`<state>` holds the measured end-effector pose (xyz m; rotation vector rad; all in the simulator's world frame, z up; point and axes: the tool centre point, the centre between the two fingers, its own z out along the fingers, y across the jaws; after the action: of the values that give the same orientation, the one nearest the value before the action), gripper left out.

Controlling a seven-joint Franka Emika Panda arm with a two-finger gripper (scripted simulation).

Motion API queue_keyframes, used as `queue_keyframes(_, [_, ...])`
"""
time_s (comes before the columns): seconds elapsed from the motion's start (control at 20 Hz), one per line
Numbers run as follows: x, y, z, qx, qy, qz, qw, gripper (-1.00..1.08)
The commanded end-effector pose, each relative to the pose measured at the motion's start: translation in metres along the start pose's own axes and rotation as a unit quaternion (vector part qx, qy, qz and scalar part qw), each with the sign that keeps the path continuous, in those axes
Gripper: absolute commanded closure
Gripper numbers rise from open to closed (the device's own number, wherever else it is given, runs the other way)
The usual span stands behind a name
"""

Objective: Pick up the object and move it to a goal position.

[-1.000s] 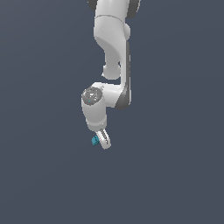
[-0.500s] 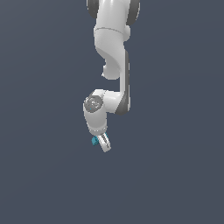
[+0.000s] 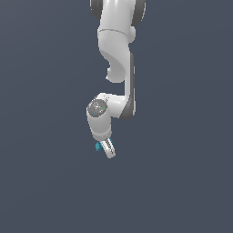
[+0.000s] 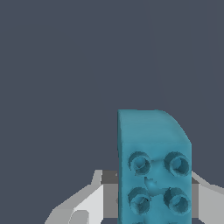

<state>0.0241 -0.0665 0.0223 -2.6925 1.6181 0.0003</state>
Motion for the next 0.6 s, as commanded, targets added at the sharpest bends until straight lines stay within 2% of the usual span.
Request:
queue_keyframes(0.0, [0.0,0.0,0.0,0.0,0.0,0.0,1.0,1.08])
queue_keyframes(0.25, [0.0,-0.005,-0.001,0.0,0.0,0.0,1.0,1.08])
queue_keyframes(0.55, [-0.002,-0.024,-0.007,0.0,0.0,0.0,1.0,1.08])
